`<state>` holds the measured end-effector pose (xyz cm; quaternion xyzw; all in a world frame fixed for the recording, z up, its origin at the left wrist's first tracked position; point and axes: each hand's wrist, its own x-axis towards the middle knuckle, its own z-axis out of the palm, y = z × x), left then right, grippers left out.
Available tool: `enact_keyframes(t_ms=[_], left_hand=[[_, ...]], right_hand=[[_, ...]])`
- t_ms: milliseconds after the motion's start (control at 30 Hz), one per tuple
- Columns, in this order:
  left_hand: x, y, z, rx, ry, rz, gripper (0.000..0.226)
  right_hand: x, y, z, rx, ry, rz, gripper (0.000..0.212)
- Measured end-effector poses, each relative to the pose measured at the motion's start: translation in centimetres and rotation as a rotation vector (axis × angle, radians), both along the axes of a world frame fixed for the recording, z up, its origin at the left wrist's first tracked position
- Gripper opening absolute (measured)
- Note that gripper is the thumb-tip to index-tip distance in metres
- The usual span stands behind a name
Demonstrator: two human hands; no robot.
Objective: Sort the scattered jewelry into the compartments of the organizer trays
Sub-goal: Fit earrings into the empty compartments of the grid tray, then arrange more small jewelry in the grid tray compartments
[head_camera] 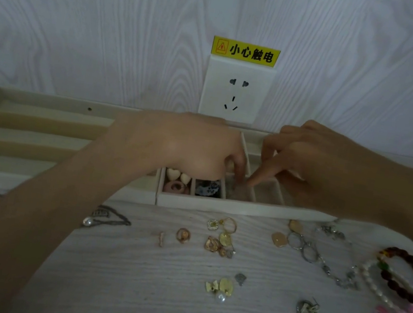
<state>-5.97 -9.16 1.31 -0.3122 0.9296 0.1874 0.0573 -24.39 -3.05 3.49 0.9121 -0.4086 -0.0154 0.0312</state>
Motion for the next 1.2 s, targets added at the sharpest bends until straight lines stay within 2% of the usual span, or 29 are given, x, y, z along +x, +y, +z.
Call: enact_keyframes(t_ms=[167, 233, 467, 633, 800, 967, 1067, 1200], left_hand=[[0.5, 0.9, 2.0, 0.024, 0.063, 0.04, 0.034], [1.4, 1.8, 2.7, 0.015, 0.104, 0.085, 0.031], [3.6, 6.7, 1.8, -0.007, 0.227, 0.167, 0.023], [4.6, 11.3, -0.3, 0.072, 0.176, 0.16, 0.029], [4.8, 13.3, -1.8, 0.062, 0.118, 0.175, 0.031], [3.8, 14.0, -3.0, -0.054, 0.201, 0.286, 0.021], [3.6, 14.0, -3.4, -0.046, 0.251, 0.324, 0.012], [3.6, 13.7, -3.4, -0.065, 0.251, 0.374, 0.016]], right_hand=[[-0.8, 1.5, 2.0, 0.093, -0.092, -0.223, 0.03], [-1.0, 2.8, 2.2, 0.128, -0.151, -0.279, 0.03], [-0.2, 8.0, 0.0, 0.236, -0.165, -0.288, 0.026], [1.5, 10.7, -2.4, 0.272, -0.238, -0.248, 0.027], [3.0, 11.7, -4.0, 0.193, -0.294, -0.207, 0.026], [3.1, 11.4, -5.3, 0.095, -0.384, -0.22, 0.014], [2.9, 11.4, -5.8, 0.048, -0.417, -0.231, 0.011], [2.7, 11.3, -6.3, 0.042, -0.496, -0.274, 0.009]])
